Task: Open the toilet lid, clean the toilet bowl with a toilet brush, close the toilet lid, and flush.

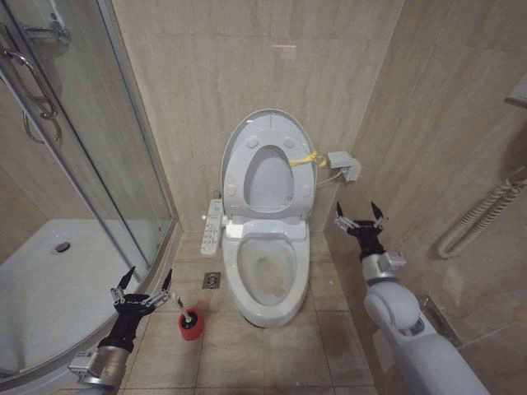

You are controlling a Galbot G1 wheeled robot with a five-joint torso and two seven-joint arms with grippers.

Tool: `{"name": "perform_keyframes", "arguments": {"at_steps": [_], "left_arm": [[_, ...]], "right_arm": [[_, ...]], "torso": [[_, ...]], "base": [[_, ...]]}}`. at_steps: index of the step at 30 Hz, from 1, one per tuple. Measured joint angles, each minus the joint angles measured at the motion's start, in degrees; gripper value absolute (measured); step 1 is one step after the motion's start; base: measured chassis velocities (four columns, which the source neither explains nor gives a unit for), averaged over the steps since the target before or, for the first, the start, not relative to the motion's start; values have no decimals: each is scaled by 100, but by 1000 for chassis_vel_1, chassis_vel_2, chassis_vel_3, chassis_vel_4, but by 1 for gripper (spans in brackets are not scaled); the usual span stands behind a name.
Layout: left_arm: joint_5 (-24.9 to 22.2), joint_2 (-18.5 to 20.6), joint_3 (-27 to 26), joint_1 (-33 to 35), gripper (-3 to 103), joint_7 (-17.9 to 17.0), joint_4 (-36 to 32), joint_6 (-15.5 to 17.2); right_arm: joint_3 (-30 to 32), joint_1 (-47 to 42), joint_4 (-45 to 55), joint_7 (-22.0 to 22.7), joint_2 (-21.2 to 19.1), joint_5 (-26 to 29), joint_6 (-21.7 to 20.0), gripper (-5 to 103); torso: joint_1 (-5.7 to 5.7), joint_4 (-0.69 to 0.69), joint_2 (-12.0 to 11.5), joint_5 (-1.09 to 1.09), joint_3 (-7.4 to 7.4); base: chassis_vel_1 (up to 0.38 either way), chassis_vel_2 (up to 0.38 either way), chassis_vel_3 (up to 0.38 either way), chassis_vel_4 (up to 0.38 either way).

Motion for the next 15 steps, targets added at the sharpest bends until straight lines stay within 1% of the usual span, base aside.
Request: {"name": "perform_keyframes", "arguments": {"at_steps": [3, 7, 11, 13, 15], "left_arm": [[0, 0, 0, 0, 100, 0, 0, 0], [0, 0, 0, 0, 100, 0, 0, 0], [0, 0, 0, 0, 100, 0, 0, 0], [0, 0, 0, 0, 100, 0, 0, 0], [0, 0, 0, 0, 100, 0, 0, 0]], "right_arm": [[91, -317, 92, -1, 152, -162, 62, 100], [140, -543, 139, -16, 243, -234, 126, 100], [250, -913, 148, -112, 431, -430, 323, 100], [271, -966, 158, -126, 494, -468, 352, 100], [290, -1090, 214, -142, 639, -540, 393, 100]], "torso": [[0, 0, 0, 0, 0], [0, 0, 0, -1, 0], [1, -1, 0, -1, 0], [1, -1, 0, -1, 0], [1, 0, 0, -1, 0]], "base": [[0, 0, 0, 0], [0, 0, 0, 0], [0, 0, 0, 0], [0, 0, 0, 0], [0, 0, 0, 0]]}}
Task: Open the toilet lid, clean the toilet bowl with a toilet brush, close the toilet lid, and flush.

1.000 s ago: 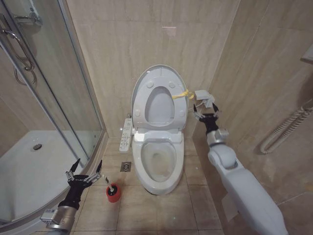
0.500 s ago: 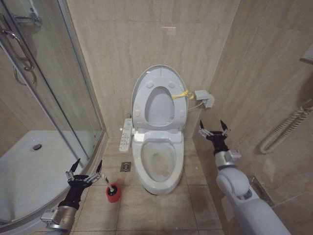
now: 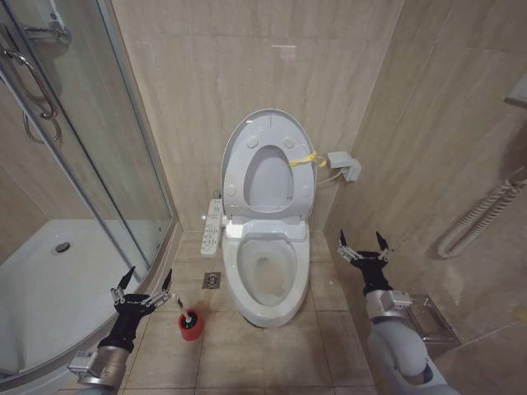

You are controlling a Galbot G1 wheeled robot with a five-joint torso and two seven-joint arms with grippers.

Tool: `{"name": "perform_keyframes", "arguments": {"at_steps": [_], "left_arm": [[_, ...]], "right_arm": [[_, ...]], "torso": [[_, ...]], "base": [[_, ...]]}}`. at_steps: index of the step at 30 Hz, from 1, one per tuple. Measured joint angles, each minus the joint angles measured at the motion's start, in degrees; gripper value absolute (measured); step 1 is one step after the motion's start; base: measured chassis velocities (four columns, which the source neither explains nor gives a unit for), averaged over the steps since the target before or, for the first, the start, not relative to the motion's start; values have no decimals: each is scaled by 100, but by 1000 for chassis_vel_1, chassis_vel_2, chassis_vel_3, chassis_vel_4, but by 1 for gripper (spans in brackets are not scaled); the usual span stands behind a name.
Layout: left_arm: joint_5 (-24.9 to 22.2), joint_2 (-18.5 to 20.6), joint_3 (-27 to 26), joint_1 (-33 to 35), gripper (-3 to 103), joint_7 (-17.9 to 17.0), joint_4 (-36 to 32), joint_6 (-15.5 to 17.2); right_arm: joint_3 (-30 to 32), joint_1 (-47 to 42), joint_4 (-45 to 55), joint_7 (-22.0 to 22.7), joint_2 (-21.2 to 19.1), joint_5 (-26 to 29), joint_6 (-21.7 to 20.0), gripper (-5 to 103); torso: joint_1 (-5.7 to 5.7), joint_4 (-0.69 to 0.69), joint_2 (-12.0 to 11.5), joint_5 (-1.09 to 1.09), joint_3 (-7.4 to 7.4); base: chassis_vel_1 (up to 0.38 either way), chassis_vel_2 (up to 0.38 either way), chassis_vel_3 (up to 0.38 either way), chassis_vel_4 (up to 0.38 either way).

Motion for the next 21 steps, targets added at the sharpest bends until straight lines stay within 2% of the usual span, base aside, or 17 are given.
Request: {"name": "perform_keyframes", "arguments": {"at_steps": [13, 21], "left_arm": [[0, 0, 0, 0, 100, 0, 0, 0], [0, 0, 0, 0, 100, 0, 0, 0]], "right_arm": [[-3, -614, 373, -105, 723, -565, 197, 100], [-12, -837, 485, -120, 865, -878, 332, 100]], "torso": [[0, 0, 0, -1, 0], [0, 0, 0, 0, 0]], "base": [[0, 0, 0, 0], [0, 0, 0, 0]]}}
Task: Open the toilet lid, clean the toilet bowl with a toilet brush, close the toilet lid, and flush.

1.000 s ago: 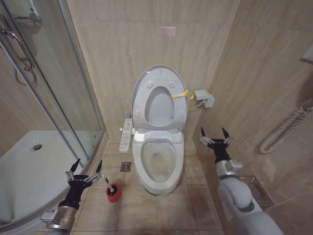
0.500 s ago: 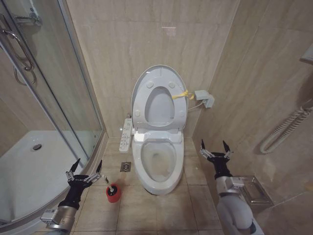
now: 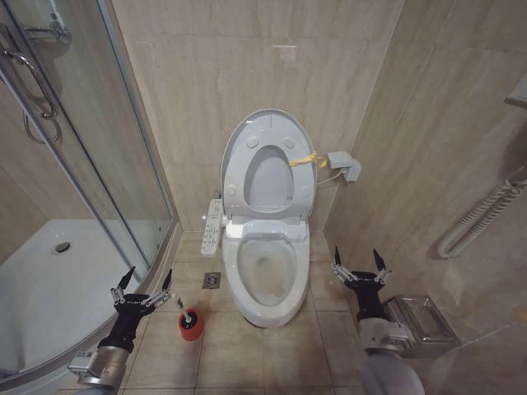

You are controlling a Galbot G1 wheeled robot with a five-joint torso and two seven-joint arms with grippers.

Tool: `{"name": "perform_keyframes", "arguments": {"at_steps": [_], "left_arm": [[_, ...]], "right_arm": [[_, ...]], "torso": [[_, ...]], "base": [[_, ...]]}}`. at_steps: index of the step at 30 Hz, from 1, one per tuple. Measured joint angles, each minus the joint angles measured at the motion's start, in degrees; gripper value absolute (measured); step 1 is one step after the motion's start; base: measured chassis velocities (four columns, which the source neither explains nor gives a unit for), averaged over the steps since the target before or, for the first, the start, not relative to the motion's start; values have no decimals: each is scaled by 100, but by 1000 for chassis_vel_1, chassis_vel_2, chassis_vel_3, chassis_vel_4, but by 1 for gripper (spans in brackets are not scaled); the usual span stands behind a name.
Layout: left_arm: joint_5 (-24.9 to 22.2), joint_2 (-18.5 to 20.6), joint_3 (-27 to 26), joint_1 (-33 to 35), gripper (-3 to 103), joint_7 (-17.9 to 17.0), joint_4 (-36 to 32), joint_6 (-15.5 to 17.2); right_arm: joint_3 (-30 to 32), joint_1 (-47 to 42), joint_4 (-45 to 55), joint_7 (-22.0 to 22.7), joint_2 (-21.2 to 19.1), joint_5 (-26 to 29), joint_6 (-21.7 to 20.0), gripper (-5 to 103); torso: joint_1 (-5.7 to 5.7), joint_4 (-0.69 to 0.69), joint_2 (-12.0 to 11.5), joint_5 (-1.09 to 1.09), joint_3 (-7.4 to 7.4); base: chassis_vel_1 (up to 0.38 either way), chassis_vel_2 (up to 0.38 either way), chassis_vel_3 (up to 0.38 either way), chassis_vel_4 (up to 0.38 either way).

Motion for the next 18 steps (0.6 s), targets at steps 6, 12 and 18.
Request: {"name": "perform_keyframes", "arguments": {"at_steps": [6, 12, 18], "left_arm": [[0, 0, 0, 0, 100, 0, 0, 0], [0, 0, 0, 0, 100, 0, 0, 0], [0, 0, 0, 0, 100, 0, 0, 0]], "right_arm": [[-38, -123, 133, -4, 131, -179, 34, 100], [-74, -198, 262, -2, 272, -223, 39, 100], [-57, -276, 362, -9, 340, -237, 38, 100]], "torso": [[0, 0, 0, 0, 0], [0, 0, 0, 1, 0], [0, 0, 0, 0, 0]], "base": [[0, 0, 0, 0], [0, 0, 0, 0], [0, 0, 0, 0]]}}
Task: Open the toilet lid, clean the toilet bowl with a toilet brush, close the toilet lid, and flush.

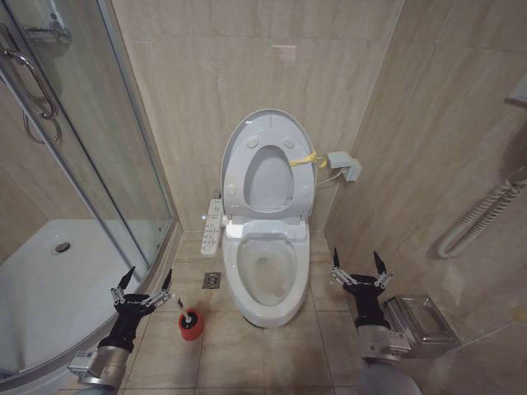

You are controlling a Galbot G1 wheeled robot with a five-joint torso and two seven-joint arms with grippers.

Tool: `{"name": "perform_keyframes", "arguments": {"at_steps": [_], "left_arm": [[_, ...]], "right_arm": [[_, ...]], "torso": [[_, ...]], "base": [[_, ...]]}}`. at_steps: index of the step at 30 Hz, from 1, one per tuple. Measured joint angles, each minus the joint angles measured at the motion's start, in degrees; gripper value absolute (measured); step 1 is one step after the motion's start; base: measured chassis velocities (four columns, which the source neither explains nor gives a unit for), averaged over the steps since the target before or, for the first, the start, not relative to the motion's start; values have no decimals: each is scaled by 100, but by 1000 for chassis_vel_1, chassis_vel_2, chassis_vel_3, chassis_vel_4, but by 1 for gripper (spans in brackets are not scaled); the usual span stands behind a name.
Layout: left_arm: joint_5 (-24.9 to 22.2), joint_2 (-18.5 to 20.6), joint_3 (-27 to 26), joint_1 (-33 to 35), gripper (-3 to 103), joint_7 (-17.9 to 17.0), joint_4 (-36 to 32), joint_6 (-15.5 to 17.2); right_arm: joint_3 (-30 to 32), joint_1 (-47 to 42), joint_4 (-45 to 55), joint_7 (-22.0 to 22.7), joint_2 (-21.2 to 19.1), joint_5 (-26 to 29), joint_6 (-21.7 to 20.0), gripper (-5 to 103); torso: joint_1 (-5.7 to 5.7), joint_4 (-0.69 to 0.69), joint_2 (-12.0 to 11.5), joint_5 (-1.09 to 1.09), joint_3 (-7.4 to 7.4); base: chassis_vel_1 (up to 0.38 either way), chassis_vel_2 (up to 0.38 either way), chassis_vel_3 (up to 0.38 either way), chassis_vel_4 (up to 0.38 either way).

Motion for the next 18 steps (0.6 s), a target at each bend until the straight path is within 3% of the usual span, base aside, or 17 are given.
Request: {"name": "perform_keyframes", "arguments": {"at_steps": [18], "left_arm": [[0, 0, 0, 0, 100, 0, 0, 0]], "right_arm": [[-37, -128, 113, -107, 136, -26, 45, 100]], "torso": [[0, 0, 0, 0, 0]], "base": [[0, 0, 0, 0]]}}
